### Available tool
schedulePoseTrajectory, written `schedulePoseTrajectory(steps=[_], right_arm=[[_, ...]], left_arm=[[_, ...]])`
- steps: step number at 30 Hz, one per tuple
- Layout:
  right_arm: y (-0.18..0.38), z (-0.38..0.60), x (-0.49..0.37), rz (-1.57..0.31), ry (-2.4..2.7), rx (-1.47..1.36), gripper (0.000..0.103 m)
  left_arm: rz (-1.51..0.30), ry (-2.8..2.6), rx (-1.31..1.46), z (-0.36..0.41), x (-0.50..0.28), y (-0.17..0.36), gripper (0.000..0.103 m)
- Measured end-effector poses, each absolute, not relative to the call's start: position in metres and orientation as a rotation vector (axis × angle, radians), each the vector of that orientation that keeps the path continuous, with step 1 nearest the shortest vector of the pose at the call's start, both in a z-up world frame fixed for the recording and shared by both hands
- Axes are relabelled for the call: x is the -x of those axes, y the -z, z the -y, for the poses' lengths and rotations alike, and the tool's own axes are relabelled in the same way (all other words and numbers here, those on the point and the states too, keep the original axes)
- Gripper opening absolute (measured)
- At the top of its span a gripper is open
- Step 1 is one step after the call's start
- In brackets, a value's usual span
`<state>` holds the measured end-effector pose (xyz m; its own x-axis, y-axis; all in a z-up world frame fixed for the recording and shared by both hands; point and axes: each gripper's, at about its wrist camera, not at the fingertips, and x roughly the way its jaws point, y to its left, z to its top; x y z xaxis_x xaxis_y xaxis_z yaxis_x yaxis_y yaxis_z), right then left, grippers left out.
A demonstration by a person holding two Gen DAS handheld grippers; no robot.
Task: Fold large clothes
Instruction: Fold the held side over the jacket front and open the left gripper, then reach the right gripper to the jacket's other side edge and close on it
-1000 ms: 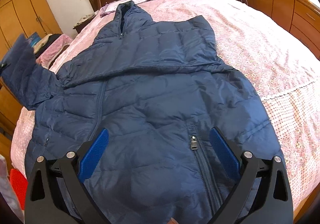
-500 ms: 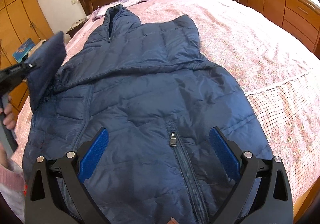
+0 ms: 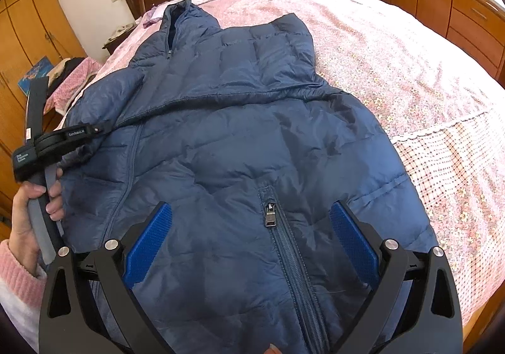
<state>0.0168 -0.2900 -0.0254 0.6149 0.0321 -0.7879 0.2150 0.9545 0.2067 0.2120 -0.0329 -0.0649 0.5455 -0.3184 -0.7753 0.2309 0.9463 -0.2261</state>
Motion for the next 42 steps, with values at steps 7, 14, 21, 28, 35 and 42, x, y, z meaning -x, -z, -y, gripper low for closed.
schedulePoseTrajectory(steps=[7, 14, 21, 28, 35, 42], right_arm=[[0.028, 0.289, -0.018, -0.911, 0.101, -0.298, 0.096], [0.020, 0.278, -0.027, -0.898, 0.069, -0.273, 0.096], [0.001, 0.241, -0.048, -0.880, -0.020, -0.201, 0.096], [-0.017, 0.182, -0.081, -0.880, -0.138, -0.105, 0.096], [-0.026, 0.111, -0.133, -0.905, -0.264, -0.038, 0.096], [-0.022, 0.037, -0.195, -0.945, -0.331, 0.045, 0.096]], left_arm=[[-0.926, 0.394, 0.080, 0.038, -0.188, 0.042, 0.067], [-0.921, 0.362, 0.054, 0.014, -0.161, 0.019, 0.073], [-0.934, 0.241, 0.048, -0.041, -0.150, 0.014, 0.073], [-0.975, 0.104, 0.065, -0.103, -0.156, 0.026, 0.073], [-1.011, 0.024, 0.075, -0.150, -0.163, 0.041, 0.073], [-1.013, 0.017, 0.064, -0.168, -0.170, 0.047, 0.073]])
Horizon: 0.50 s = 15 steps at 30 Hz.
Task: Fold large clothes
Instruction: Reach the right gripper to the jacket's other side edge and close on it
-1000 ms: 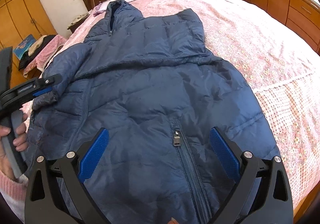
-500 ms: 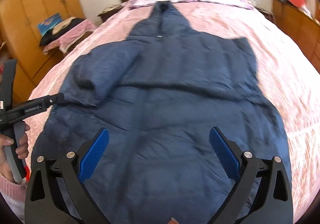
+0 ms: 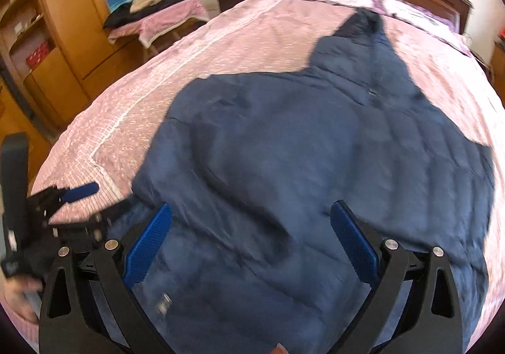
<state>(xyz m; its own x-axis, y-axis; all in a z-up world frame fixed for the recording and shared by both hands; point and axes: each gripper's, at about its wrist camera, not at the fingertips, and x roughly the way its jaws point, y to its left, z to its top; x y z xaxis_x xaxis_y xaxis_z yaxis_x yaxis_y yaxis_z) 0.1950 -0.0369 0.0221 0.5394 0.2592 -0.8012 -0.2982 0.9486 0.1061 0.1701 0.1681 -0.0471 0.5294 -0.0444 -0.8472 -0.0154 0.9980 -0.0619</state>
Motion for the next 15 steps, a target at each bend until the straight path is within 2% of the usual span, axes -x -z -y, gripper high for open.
schedulePoseTrajectory(steps=[10, 12, 13, 14, 15], right_arm=[[0.010, -0.023, -0.258, -1.007, -0.306, 0.124, 0.096], [0.020, -0.027, -0.265, -1.028, -0.294, 0.141, 0.092], [0.024, -0.027, -0.268, -1.038, -0.287, 0.148, 0.082], [0.028, -0.026, -0.270, -1.049, -0.280, 0.158, 0.059], [0.030, -0.023, -0.271, -1.055, -0.286, 0.157, 0.053]], left_arm=[[-1.017, 0.009, 0.123, -0.181, -0.171, 0.059, 0.073], [-1.017, 0.009, 0.126, -0.181, -0.171, 0.062, 0.073], [-1.019, 0.011, 0.127, -0.181, -0.171, 0.063, 0.073], [-1.021, 0.012, 0.128, -0.180, -0.171, 0.064, 0.073], [-1.022, 0.012, 0.129, -0.180, -0.171, 0.064, 0.073]])
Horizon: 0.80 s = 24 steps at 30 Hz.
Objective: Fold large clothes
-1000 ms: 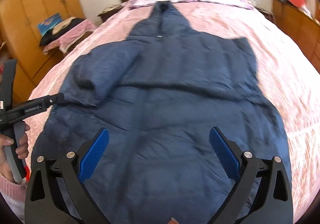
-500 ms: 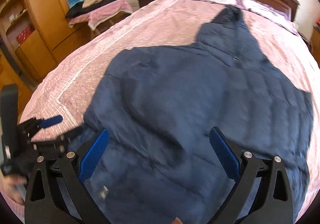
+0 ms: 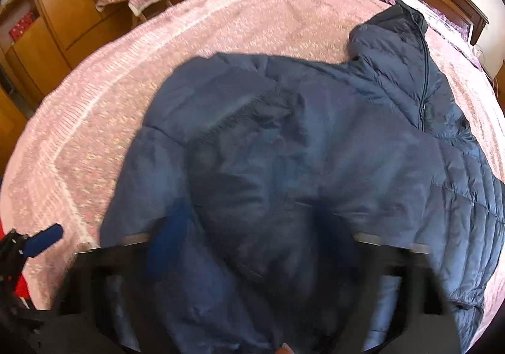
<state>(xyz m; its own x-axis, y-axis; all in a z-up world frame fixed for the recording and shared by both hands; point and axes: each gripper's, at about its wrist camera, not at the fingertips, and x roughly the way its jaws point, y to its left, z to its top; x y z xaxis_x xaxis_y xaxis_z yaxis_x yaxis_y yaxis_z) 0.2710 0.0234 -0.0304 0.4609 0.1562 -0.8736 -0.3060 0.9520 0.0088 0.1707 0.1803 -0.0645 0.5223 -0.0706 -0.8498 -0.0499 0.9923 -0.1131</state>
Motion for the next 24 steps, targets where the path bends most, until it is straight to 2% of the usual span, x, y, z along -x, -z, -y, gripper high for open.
schedulePoseTrajectory(steps=[2, 3, 4, 5, 8, 14, 20, 24], right_arm=[[0.030, -0.018, -0.271, -1.064, -0.311, 0.130, 0.030], [0.028, -0.014, -0.270, -1.065, -0.323, 0.117, 0.025], [0.024, -0.011, -0.268, -1.060, -0.339, 0.104, 0.015], [0.019, -0.008, -0.266, -1.052, -0.348, 0.097, 0.010], [-0.007, 0.008, -0.255, -0.994, -0.371, 0.102, 0.006], [-0.063, 0.056, -0.234, -0.863, -0.343, 0.138, 0.005], [-0.088, 0.126, -0.223, -0.802, -0.233, 0.128, 0.005], [-0.086, 0.174, -0.212, -0.793, -0.145, 0.103, 0.005]], left_arm=[[-1.022, 0.015, 0.130, -0.178, -0.170, 0.065, 0.073], [-1.020, 0.015, 0.129, -0.177, -0.170, 0.064, 0.073], [-1.017, 0.017, 0.128, -0.176, -0.170, 0.063, 0.073], [-1.014, 0.019, 0.128, -0.174, -0.170, 0.062, 0.073], [-1.001, 0.033, 0.120, -0.167, -0.170, 0.056, 0.073], [-0.970, 0.075, 0.093, -0.143, -0.174, 0.040, 0.073], [-0.955, 0.119, 0.082, -0.116, -0.180, 0.030, 0.073], [-0.947, 0.145, 0.070, -0.098, -0.183, 0.026, 0.073]])
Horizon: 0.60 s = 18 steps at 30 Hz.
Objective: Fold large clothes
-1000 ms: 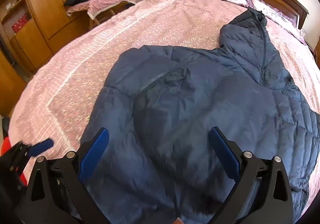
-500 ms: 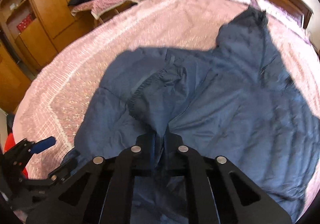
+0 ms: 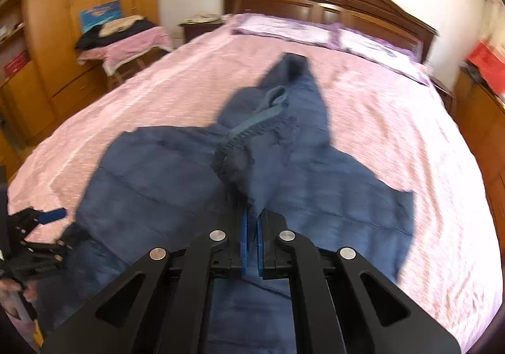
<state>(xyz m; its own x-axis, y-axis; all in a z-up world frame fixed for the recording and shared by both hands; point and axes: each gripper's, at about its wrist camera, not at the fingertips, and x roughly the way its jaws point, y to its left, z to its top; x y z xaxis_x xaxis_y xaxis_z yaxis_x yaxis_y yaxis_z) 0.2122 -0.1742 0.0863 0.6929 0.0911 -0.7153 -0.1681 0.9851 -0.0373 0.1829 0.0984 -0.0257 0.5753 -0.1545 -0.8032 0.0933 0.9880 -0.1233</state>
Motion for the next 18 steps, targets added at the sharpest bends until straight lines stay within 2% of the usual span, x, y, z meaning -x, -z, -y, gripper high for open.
schedulePoseTrajectory(steps=[13, 15, 17, 18], right_arm=[[0.008, 0.270, -0.198, -0.957, -0.025, -0.095, 0.007], [0.015, 0.276, -0.196, -0.977, -0.032, -0.131, 0.022], [0.017, 0.279, -0.191, -0.977, -0.018, -0.118, 0.064], [0.016, 0.281, -0.186, -0.967, -0.013, -0.102, 0.067]], left_arm=[[-0.962, 0.196, 0.007, -0.046, -0.192, 0.028, 0.073], [-0.968, 0.195, 0.003, -0.043, -0.193, 0.030, 0.073], [-0.971, 0.198, 0.002, -0.041, -0.194, 0.031, 0.073], [-0.972, 0.199, 0.002, -0.040, -0.194, 0.032, 0.073]])
